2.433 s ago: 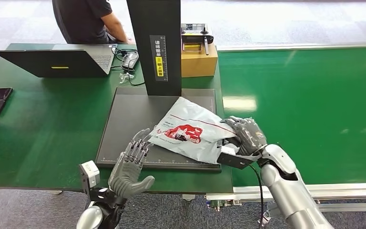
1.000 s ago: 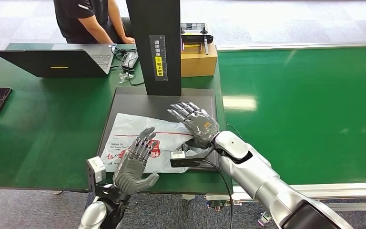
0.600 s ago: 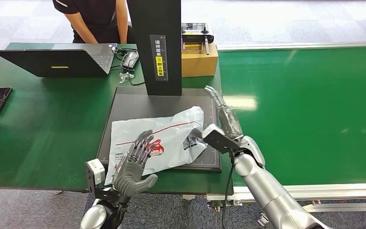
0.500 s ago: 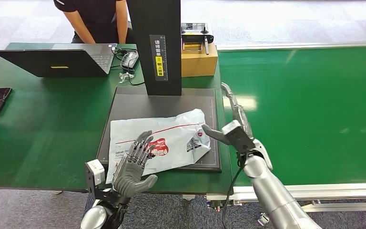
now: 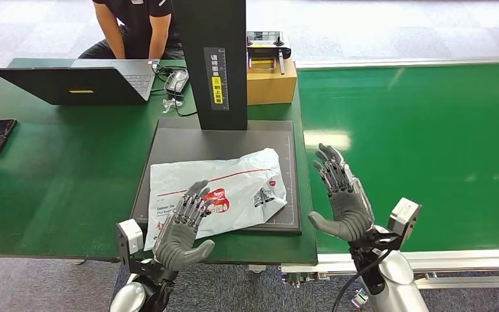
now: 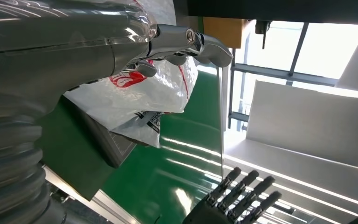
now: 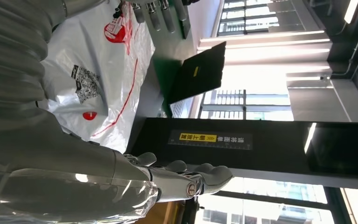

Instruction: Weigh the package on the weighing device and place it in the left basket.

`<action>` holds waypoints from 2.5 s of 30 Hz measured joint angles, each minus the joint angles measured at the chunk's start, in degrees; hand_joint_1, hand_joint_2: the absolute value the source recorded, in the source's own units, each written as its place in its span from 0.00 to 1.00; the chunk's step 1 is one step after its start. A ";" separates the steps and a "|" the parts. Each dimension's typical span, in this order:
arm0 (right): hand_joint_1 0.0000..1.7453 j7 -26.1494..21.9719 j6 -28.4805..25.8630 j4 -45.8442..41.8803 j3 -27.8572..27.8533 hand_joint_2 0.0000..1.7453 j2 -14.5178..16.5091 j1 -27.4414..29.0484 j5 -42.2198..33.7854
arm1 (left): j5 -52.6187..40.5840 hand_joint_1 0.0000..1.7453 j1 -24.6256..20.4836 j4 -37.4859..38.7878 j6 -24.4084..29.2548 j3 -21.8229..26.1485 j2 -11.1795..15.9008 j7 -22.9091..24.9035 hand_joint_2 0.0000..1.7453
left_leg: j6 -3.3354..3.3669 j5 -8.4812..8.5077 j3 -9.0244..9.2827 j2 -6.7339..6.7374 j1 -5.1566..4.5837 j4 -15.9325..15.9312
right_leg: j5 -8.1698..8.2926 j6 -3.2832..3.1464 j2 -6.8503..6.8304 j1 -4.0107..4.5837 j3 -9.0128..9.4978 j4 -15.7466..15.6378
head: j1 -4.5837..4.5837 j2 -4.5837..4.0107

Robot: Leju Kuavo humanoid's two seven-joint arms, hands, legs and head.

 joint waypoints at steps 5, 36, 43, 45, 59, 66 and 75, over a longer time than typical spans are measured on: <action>0.00 1.20 -0.01 -3.56 -2.14 1.00 1.70 4.40 1.43 | 0.04 0.00 0.83 -0.22 0.14 0.09 0.09 0.03 1.00 | 0.00 0.00 0.00 0.01 0.00 -0.01 | 0.00 0.00 0.01 0.00 0.00 0.00 | 0.00 0.00; 0.00 4.97 -5.27 -5.37 -7.82 1.00 9.10 12.29 4.23 | -1.18 0.00 1.76 -2.71 0.24 0.68 0.11 1.44 1.00 | -0.01 0.00 0.02 0.02 0.00 -0.01 | -0.01 -0.03 0.01 0.00 0.02 0.00 | -0.01 0.00; 0.00 6.68 -5.49 -5.36 -9.93 1.00 11.51 13.78 3.71 | -1.43 0.00 1.91 -2.71 0.22 0.66 0.03 1.43 1.00 | -0.01 0.00 0.03 0.02 0.00 -0.02 | -0.02 -0.04 0.01 0.00 0.01 0.00 | 0.00 0.00; 0.00 7.31 -5.69 -5.34 -10.27 1.00 11.75 14.06 4.29 | -1.55 0.00 1.88 -2.70 0.20 0.64 0.02 1.42 1.00 | -0.01 0.00 0.03 0.02 0.00 -0.02 | -0.02 -0.04 0.01 0.00 0.02 0.00 | 0.00 0.00; 0.00 9.04 -6.19 -3.46 -10.92 1.00 12.37 14.53 5.98 | -1.70 0.00 1.49 -2.27 0.00 0.44 -0.17 1.09 1.00 | -0.01 0.00 0.03 0.02 0.00 -0.02 | -0.02 -0.04 0.01 0.00 0.02 0.00 | 0.00 0.00; 0.00 9.23 -6.45 -2.62 -10.92 1.00 12.55 14.47 5.79 | -1.62 0.00 1.47 -2.19 -0.01 0.44 -0.17 0.94 1.00 | -0.01 0.00 0.03 0.02 0.00 -0.02 | -0.02 -0.04 0.01 0.00 0.02 0.00 | 0.00 0.00; 0.00 9.67 -6.55 -1.98 -10.93 1.00 13.01 14.27 5.77 | -3.70 0.00 1.47 -2.19 1.70 0.35 -0.17 0.75 1.00 | -0.01 0.00 0.03 0.02 0.00 -0.02 | -0.02 -0.04 0.01 0.00 0.02 0.00 | 0.01 0.00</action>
